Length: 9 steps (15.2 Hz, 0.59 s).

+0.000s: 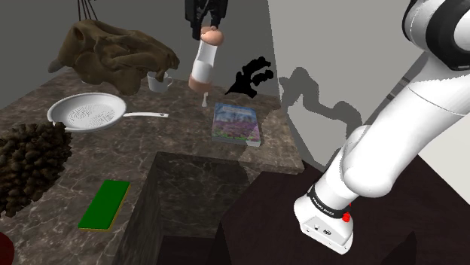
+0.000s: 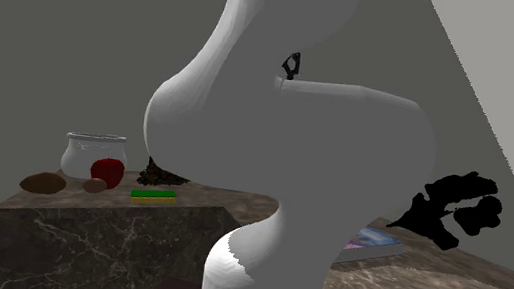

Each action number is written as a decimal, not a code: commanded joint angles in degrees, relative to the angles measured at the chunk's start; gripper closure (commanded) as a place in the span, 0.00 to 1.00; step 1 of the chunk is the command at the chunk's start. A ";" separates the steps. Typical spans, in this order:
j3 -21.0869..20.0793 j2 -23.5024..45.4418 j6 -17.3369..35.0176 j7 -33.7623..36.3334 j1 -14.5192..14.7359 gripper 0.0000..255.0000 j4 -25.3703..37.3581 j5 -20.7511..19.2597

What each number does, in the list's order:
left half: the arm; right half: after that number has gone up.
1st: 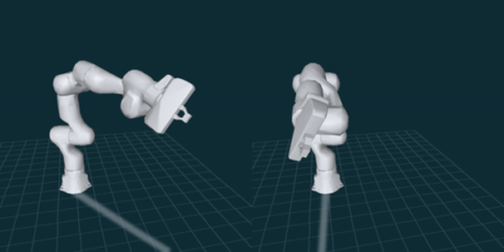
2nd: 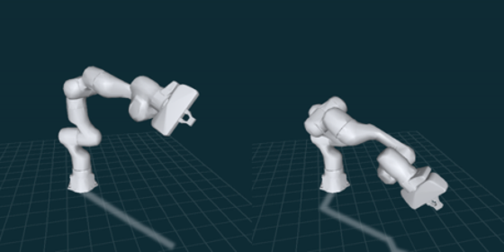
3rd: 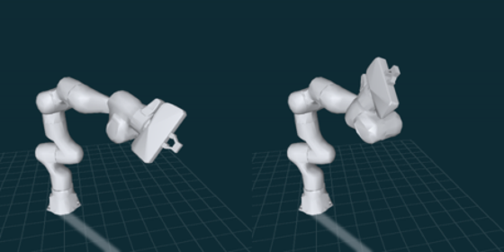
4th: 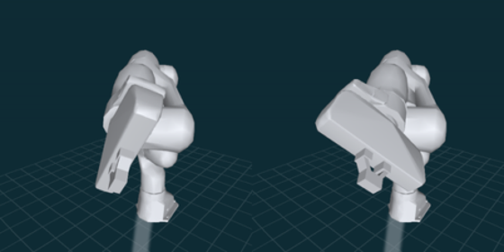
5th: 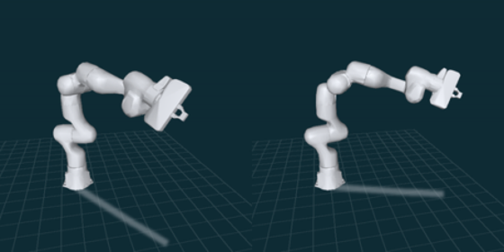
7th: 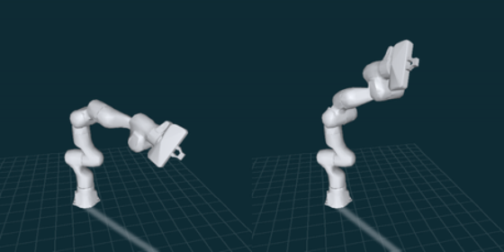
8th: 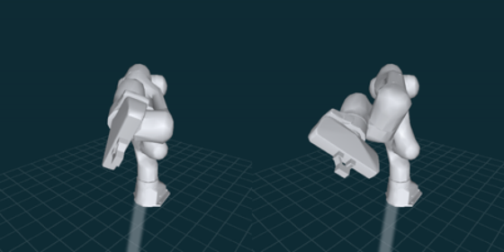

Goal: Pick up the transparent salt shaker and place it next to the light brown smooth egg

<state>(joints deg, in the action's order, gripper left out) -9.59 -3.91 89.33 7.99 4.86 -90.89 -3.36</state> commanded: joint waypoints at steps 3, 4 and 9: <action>-2.45 -0.92 1.52 4.65 2.12 1.00 -2.73 0.18; -3.18 -1.02 1.99 5.99 2.71 1.00 -3.38 0.22; -6.86 -0.59 4.12 12.81 5.72 1.00 -5.53 0.21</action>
<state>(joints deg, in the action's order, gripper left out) -15.69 -4.90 92.76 19.26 9.97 -96.03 -3.07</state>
